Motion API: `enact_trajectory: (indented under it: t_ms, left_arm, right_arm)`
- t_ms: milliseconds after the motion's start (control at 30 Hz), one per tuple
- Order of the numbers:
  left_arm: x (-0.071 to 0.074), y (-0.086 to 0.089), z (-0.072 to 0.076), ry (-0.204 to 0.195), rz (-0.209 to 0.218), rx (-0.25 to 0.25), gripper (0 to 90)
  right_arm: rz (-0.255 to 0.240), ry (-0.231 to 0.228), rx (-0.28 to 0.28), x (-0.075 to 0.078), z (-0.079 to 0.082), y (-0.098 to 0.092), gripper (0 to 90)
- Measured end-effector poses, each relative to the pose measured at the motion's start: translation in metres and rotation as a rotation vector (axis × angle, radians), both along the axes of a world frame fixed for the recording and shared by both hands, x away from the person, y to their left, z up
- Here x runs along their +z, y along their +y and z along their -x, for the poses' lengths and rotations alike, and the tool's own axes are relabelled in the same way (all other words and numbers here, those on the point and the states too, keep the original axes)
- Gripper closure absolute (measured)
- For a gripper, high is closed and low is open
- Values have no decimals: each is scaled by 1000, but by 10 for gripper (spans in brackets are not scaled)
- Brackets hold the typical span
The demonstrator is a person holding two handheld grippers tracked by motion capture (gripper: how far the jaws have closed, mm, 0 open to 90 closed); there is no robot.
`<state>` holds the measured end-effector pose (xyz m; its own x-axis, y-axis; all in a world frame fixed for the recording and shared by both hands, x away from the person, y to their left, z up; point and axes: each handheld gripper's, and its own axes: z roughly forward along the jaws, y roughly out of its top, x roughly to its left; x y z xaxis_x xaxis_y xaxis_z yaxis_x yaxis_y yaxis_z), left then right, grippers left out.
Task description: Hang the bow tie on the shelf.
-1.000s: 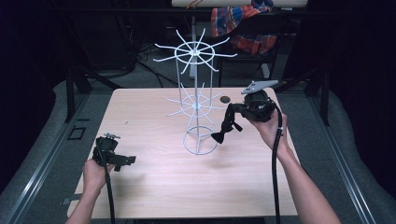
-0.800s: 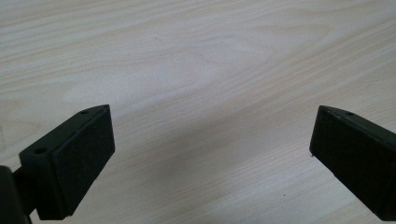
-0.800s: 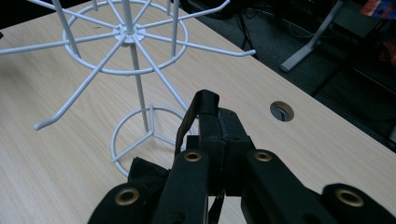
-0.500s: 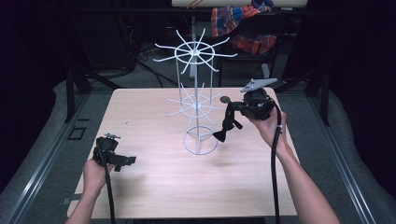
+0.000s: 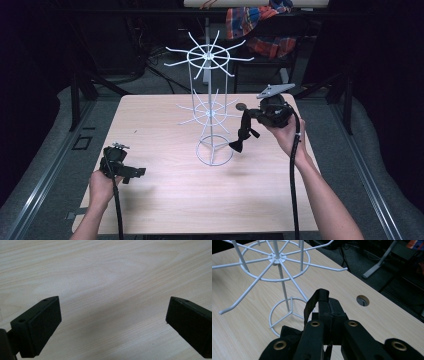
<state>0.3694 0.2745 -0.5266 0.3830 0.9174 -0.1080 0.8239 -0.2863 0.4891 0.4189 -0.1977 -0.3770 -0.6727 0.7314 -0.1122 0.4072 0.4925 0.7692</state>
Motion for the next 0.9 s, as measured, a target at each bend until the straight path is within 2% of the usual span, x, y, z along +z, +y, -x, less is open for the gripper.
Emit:
enact_trajectory:
  t_ms: [633, 900]
  left_arm:
    - [-1, -2, -1, 1, 0, -3, 0]
    - [-1, -2, -1, 8, -1, -9, 1]
  right_arm:
    - [-1, 12, 8, -4, -4, 0, 900]
    - [-16, 27, 19, -8, -7, -3, 900]
